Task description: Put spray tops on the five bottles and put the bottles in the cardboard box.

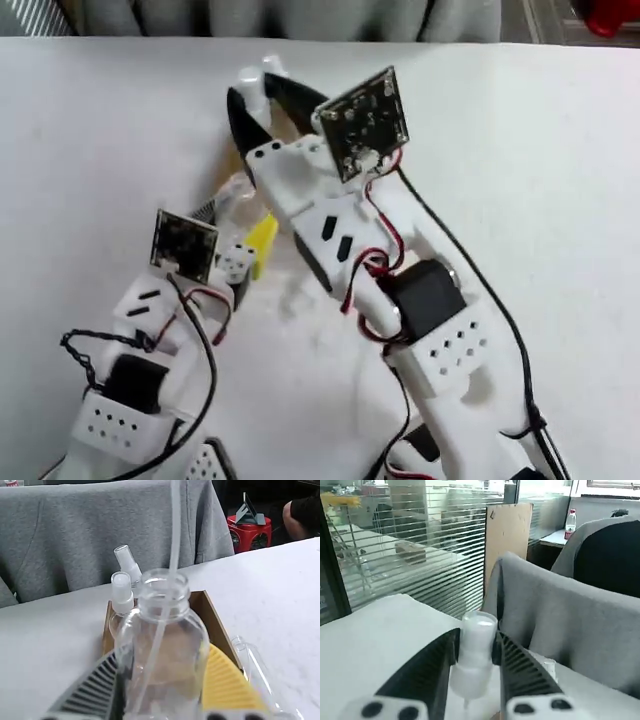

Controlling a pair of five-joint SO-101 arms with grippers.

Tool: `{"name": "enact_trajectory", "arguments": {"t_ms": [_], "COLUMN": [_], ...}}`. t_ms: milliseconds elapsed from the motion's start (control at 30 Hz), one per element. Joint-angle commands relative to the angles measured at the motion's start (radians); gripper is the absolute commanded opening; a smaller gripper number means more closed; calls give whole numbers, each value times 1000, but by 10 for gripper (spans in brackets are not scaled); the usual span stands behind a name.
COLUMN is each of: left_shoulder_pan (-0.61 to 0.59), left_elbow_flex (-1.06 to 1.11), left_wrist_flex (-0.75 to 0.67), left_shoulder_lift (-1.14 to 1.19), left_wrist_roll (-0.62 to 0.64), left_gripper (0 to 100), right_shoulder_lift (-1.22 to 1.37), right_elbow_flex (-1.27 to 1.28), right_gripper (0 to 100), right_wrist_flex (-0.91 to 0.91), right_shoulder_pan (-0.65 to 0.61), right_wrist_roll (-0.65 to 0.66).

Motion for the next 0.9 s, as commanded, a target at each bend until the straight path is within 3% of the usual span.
{"name": "enact_trajectory", "arguments": {"t_ms": [0, 300, 767, 867], "left_shoulder_pan": [-13, -15, -47, -47], "left_elbow_flex": [-23, 58, 58, 58], "left_wrist_flex": [-6, -129, -141, -141], "left_shoulder_lift": [-28, -28, -28, -28], "left_wrist_roll": [-11, -11, -5, -5], "left_gripper": [20, 20, 20, 20], "right_shoulder_lift": [-27, -27, -143, -119], "right_elbow_flex": [28, 190, 345, 347], "right_gripper": [15, 15, 19, 78], "right_wrist_flex": [-10, -10, -10, -10], "right_shoulder_pan": [-10, -12, -96, -91], "right_wrist_roll": [-58, -109, -100, -100]}}
